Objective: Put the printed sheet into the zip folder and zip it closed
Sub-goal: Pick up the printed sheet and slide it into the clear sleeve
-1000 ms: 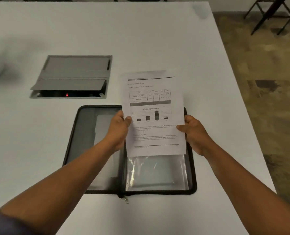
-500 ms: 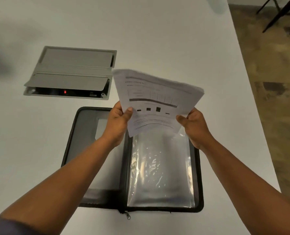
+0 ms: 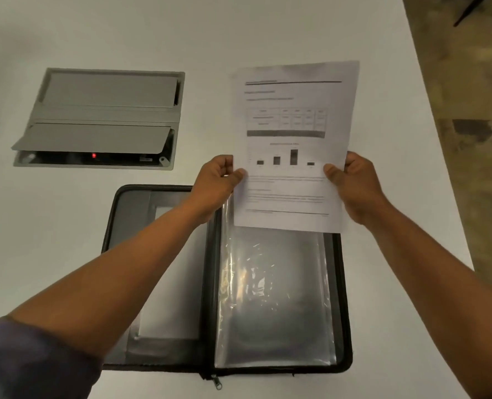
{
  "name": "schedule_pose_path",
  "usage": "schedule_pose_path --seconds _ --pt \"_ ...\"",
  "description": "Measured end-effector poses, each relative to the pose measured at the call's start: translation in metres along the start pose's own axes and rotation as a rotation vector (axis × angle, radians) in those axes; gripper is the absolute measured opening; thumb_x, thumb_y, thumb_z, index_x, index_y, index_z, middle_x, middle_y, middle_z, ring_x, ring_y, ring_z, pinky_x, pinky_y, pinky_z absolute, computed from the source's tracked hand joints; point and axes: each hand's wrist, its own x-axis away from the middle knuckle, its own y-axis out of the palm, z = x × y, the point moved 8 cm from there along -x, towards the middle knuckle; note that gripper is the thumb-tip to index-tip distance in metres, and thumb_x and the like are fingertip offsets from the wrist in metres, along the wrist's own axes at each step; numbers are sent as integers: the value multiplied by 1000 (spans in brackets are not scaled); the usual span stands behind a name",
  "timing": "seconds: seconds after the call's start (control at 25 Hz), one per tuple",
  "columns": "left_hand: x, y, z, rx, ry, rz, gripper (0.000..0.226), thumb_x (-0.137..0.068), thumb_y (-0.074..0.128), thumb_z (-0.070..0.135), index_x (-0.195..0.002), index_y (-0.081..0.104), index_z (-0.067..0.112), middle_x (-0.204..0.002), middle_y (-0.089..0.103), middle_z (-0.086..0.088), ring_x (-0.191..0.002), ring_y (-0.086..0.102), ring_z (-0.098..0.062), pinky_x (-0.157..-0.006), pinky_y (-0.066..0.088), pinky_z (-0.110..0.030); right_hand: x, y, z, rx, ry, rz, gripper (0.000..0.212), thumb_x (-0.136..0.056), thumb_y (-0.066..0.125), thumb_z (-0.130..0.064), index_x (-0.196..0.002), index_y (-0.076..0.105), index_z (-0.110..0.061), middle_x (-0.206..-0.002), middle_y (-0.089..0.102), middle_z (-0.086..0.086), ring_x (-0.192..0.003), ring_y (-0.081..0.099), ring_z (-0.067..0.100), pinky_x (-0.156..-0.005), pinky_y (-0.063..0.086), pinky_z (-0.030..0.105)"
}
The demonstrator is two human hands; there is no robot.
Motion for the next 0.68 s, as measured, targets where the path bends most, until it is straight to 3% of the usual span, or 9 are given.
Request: schedule_pose_path --seconds 0.08,0.24,0.32,0.48,0.56,0.68 --pt "-11 4 -10 -111 -11 25 22 -98 62 12 -121 64 12 -109 72 -6 -105 69 -22 -96 57 -37 -16 -20 -1 -5 26 64 22 -96 61 -6 -114 67 -19 -105 73 -8 -94 72 13 -83 60 31" --pt "-19 22 -28 -417 32 -13 24 -98 55 4 -116 70 11 -110 74 -5 -102 68 -16 -99 53 -33 -32 -47 9 -55 81 178 23 -97 61 -8 -106 66 -27 -103 70 -16 -90 70 6 -76 58 25" --pt "-18 34 -31 -559 78 -58 24 -98 59 11 -118 72 13 -115 73 -5 -103 67 -17 -98 51 -30 -37 -55 14 -93 101 227 23 -97 60 -8 -107 64 -29 -106 69 -15 -98 68 11 -81 57 31" --pt "-22 56 -38 -925 138 -157 36 -91 69 45 -122 72 27 -123 65 1 -114 57 -24 -100 43 -39 -44 -64 20 -129 134 270 23 -97 61 -11 -104 63 -32 -114 68 -10 -109 64 20 -94 54 43" --pt "-25 61 -39 -984 145 -149 37 -87 71 50 -118 72 30 -119 64 2 -113 54 -25 -92 34 -34 -45 -65 22 -130 144 275 21 -97 62 -13 -102 63 -33 -113 68 -9 -107 65 20 -92 55 43" --pt "-25 64 -34 -908 196 -90 20 -84 77 40 -99 75 28 -104 65 3 -103 56 -24 -82 31 -31 -46 -63 24 -99 144 270 17 -97 63 -18 -103 61 -33 -109 67 -12 -101 65 18 -84 58 37"
